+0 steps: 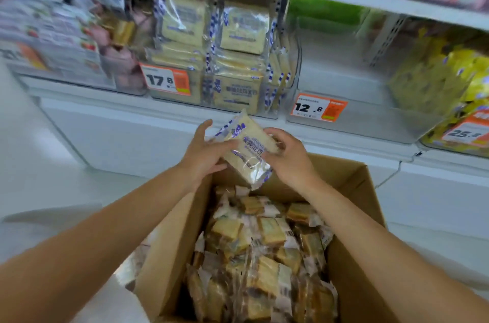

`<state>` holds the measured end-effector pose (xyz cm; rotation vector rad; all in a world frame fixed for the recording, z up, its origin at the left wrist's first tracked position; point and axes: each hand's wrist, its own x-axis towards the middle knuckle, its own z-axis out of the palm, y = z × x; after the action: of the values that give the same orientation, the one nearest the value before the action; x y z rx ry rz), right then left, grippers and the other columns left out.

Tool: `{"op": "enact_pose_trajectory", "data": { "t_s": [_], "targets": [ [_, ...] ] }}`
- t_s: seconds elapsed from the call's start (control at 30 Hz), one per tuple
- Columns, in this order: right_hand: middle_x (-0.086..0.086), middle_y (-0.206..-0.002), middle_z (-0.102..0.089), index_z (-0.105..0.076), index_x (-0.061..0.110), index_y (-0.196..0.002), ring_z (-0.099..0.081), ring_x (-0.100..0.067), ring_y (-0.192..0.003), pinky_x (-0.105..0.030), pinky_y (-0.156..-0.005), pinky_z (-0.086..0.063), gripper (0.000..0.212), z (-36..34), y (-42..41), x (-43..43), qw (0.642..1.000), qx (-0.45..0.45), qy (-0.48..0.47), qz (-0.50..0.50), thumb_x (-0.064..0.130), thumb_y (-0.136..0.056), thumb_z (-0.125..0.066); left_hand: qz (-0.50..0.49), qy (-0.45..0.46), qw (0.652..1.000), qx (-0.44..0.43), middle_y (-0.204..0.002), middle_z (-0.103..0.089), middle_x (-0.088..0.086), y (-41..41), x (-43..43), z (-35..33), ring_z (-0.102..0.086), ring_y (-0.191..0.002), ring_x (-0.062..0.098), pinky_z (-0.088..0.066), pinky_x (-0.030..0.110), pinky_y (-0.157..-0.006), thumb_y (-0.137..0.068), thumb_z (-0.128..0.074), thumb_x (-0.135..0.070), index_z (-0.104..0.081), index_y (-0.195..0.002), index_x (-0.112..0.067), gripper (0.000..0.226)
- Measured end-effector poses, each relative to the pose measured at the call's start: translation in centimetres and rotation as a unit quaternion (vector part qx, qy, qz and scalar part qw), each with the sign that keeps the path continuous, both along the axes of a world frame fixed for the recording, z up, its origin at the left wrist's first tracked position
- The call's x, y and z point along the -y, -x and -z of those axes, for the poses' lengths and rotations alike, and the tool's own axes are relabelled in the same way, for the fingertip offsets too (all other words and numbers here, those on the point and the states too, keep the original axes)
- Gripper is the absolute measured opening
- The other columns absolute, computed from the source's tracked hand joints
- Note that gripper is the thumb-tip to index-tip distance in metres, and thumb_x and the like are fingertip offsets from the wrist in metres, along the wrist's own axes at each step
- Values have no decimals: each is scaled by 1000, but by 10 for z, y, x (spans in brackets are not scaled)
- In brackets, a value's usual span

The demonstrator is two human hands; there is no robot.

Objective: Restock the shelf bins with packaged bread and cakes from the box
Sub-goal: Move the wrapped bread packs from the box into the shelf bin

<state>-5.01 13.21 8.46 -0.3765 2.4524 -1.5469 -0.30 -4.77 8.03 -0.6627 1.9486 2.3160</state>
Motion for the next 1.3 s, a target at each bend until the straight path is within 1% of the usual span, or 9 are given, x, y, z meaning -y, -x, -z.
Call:
{"op": "enact_pose_trajectory", "data": {
  "t_s": [0.1, 0.17, 0.23, 0.37, 0.53, 0.67, 0.83, 0.97, 1.3],
  "targets": [
    [8, -126, -50, -53, 29, -135, -50, -4, -114, -12, -94, -44, 50, -44, 20, 41, 992, -117, -18, -44, 5, -92, -61, -32, 167, 979, -115, -95, -64, -8, 12, 35, -29, -65, -72, -6, -52, 14, -64, -85, -75, -22, -55, -120, -29, 40],
    [10, -130, -38, -53, 28, -136, -39, -1, -118, -7, -100, -35, 51, -69, 40, 71, 975, -210, -38, -53, 2, -92, -60, -76, 339, 925, -151, -88, -65, -3, 28, 63, -47, -65, -82, 7, -47, 22, -67, -77, -73, -51, -61, -95, -30, 30],
    [5, -141, -31, -56, 26, -133, -37, -8, -125, -16, -102, -36, 50, -90, 62, 103, 958, -278, -49, -43, -1, -91, -59, -124, 452, 870, -155, -81, -64, 2, 56, 93, -59, -62, -81, 23, -48, 35, -67, -65, -62, -70, -62, -84, -19, 54],
    [-5, -148, -31, -55, 18, -135, -35, -15, -134, -10, -103, -23, 44, -107, 119, 159, 941, -335, -49, 7, 6, -93, -60, -182, 524, 820, -138, -103, -67, 11, 118, 136, -83, -62, -94, 31, -53, 45, -78, -69, -57, -73, -61, -102, -13, 68],
    [-14, -139, -42, -51, 16, -140, -45, -31, -128, -31, -109, -33, 47, -106, 182, 200, 937, -339, -81, 20, 18, -95, -60, -163, 678, 714, -72, -141, -40, 18, 165, 161, -95, -39, -129, 35, -38, 43, -101, -86, -66, -48, -36, -142, -10, 75],
    [-5, -159, -21, -31, 21, -152, -16, -23, -146, -34, -119, -18, 77, -99, 194, 208, 906, -378, -175, -77, 40, -87, -69, -99, 769, 612, -157, -157, -23, 8, 173, 173, -85, -27, -139, 32, -29, 46, -107, -84, -70, -42, -27, -148, -27, 78],
    [-4, -163, -12, -15, 30, -155, -13, -24, -147, -44, -119, -6, 86, -104, 191, 193, 810, -485, -320, -74, 63, -87, -53, -84, 758, 620, -185, -155, -26, 10, 173, 178, -83, -25, -141, 31, -26, 46, -109, -83, -72, -38, -35, -145, -25, 73],
    [-13, -155, -24, -20, 32, -153, -20, -33, -142, -57, -116, -2, 76, -87, 181, 154, 763, -521, -380, 49, 56, -90, -54, -51, 712, 650, -262, -162, -13, 12, 172, 168, -79, -8, -150, 29, -16, 46, -118, -83, -71, -41, -28, -151, -30, 81],
    [-13, -160, -17, -26, 36, -152, -6, -33, -149, -50, -119, 8, 73, -90, 192, 128, 841, -401, -364, -10, 41, -90, -64, -47, 726, 669, -154, -164, -5, 10, 181, 149, -87, 0, -151, 26, -14, 49, -117, -87, -65, -50, -23, -151, -35, 78]
  ]
}}
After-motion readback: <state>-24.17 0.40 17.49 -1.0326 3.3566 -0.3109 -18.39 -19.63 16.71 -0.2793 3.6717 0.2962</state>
